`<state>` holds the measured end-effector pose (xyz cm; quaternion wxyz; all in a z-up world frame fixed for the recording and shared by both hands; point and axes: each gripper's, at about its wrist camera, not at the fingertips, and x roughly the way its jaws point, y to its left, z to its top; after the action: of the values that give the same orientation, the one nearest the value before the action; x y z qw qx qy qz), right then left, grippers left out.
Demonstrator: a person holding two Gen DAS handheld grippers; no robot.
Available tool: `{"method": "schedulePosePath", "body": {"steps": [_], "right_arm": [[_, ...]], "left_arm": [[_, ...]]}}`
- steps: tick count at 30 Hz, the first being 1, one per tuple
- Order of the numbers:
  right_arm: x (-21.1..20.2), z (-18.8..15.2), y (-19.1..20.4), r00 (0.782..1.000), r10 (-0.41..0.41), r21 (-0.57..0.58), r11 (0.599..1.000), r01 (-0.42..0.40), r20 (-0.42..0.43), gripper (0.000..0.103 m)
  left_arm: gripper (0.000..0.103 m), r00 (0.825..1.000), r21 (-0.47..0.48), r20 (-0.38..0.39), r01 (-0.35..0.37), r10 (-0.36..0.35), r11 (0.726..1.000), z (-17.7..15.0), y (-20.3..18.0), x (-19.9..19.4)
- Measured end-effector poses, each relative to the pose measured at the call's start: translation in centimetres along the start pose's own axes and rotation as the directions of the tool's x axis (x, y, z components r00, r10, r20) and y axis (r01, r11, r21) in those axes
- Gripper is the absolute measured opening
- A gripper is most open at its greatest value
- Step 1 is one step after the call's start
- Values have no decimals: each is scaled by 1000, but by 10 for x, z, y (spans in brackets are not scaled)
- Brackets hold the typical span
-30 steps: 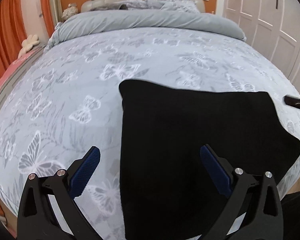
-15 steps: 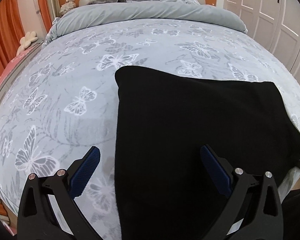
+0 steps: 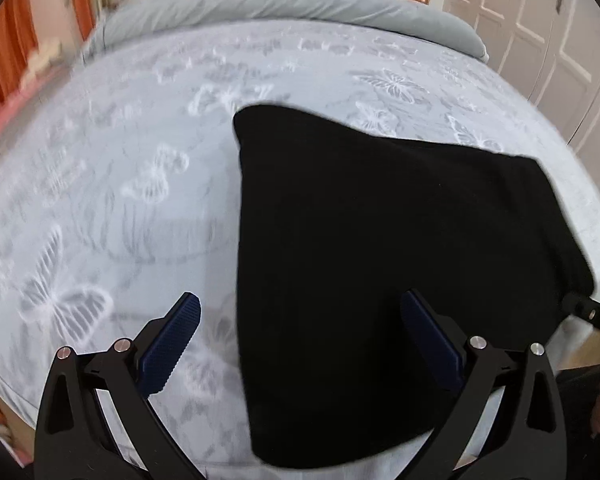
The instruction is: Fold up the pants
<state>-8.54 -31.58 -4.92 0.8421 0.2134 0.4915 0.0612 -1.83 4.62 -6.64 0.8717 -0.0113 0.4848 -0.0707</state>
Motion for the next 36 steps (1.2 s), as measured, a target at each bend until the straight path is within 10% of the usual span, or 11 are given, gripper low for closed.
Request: {"method": "schedulePosePath", "body": {"steps": [3,8,11,13,18,36], "right_arm": [[-12,14,-1,999,-6,-14,1000,7,53,86],[44,23,-16,977,143,60,989,-136,-156,85],[58,22,-12,976,159,68,986,-150,-147,53],[56,21,-8,971,192,70,981,-184,-142,39],[42,23,0,973,215,62,976,-210,-83,31],[-120,112,98,900,388,-228,912,-342,200,30]], "left_arm": [[98,984,-169,-65,151,-164,974,-4,37,4],[98,949,-283,-156,223,-274,933,-17,57,32],[92,937,-221,-150,281,-317,934,-18,43,31],[62,930,-183,-149,308,-336,934,-19,32,30],[27,911,-233,-111,364,-397,902,-12,34,16],[23,888,83,224,394,-402,915,90,-5,-192]]}}
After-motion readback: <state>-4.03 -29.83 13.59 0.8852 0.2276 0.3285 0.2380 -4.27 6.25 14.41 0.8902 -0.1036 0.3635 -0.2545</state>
